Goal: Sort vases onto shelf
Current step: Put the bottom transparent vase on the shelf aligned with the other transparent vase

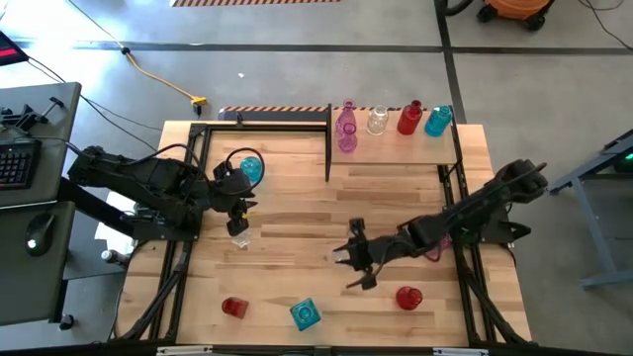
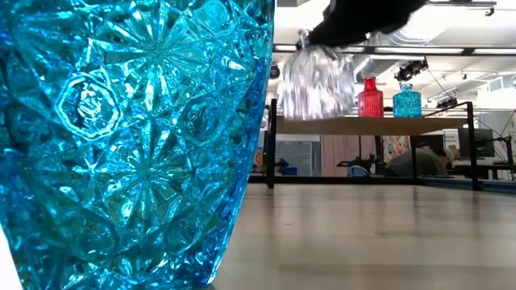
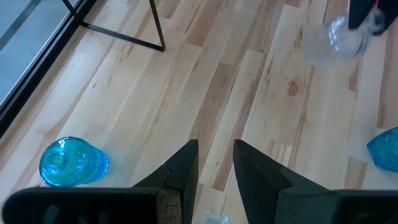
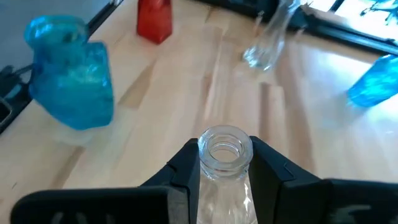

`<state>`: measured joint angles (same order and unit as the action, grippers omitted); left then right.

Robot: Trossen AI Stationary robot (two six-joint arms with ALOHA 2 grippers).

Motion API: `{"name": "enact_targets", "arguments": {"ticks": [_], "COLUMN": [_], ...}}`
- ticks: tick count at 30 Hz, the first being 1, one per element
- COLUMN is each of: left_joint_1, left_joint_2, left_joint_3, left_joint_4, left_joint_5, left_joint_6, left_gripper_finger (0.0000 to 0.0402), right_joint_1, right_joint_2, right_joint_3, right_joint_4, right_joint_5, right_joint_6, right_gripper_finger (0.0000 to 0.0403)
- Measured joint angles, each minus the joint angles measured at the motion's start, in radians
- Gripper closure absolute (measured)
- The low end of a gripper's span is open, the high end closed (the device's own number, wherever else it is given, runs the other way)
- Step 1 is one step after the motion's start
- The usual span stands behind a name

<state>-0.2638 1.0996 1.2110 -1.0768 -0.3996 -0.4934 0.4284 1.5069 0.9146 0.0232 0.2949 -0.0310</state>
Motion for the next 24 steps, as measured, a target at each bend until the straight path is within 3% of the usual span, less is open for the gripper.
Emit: {"name": "enact_targets", "arguments": {"ticks": [16, 24], "left_joint_1": [0.0, 0.0], "left_joint_2": [0.0, 0.0], "left_joint_3": [0.0, 0.0], "left_joint_4": [-0.003, -0.003], "left_joint_5": [-0.001, -0.006], "left_joint_6": [0.034, 0.061], "left_gripper_finger": [0.0312, 0.0312], "right_joint_1": [-0.232, -0.383], "right_joint_2": [-0.359, -0.472], "right_joint_3": [0.0, 0.0], "right_joint_4": [-0.204, -0.229], "right_joint_5": [0.0, 0.001], "right_joint_6": [-0.101, -0.109], "right_gripper_finger": [0.0329, 0.0329]}}
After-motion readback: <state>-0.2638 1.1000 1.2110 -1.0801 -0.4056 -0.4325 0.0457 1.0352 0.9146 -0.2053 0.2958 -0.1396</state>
